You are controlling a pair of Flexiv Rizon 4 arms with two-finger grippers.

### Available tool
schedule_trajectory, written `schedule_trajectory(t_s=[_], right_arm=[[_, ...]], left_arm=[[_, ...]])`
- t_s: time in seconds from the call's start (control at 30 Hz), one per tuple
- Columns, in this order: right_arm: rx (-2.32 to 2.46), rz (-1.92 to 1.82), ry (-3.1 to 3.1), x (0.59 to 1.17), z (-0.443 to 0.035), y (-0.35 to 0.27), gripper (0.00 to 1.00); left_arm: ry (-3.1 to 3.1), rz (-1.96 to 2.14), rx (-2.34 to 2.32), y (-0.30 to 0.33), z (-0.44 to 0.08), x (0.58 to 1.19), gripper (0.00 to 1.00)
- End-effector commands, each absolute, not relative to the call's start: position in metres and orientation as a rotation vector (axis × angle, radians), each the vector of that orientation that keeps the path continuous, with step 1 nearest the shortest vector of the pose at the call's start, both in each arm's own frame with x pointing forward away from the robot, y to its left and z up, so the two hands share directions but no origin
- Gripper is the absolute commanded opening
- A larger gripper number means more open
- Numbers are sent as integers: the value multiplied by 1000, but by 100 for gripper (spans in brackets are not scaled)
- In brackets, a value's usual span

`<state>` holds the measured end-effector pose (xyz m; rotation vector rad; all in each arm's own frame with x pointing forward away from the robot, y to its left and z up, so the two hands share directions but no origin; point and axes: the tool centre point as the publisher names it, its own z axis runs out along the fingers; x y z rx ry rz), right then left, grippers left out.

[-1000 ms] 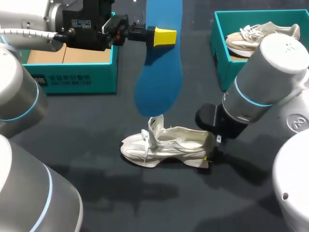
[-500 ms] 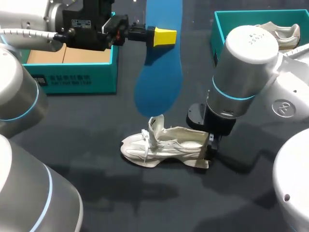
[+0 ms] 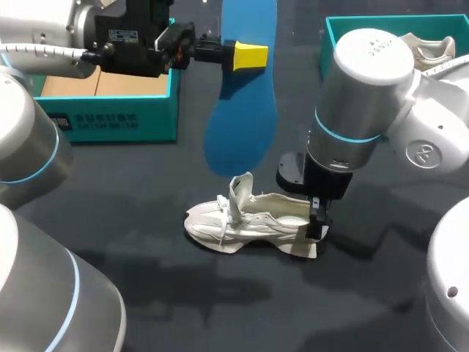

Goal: Take the shoe out of the shoebox, open the shoe tongue, remove and reinsert the insole, then place the shoe into the shoebox

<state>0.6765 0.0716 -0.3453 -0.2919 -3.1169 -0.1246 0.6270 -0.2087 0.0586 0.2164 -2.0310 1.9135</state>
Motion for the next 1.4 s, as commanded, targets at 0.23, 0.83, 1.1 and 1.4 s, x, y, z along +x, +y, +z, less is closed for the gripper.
schedule_trajectory(t_s=[0.23,0.83,1.1,1.4], right_arm=[[-261,-67,-3113,692,-334,86,100],[-205,-100,-3144,730,-344,117,100],[-203,-63,-3138,732,-359,125,100],[-204,-61,-3138,733,-375,126,100]], left_arm=[[-2032,1913,216,-209,58,627,0],[-2032,1913,216,-209,58,627,0],[-2032,1913,216,-209,58,627,0],[-2032,1913,216,-209,58,627,0]])
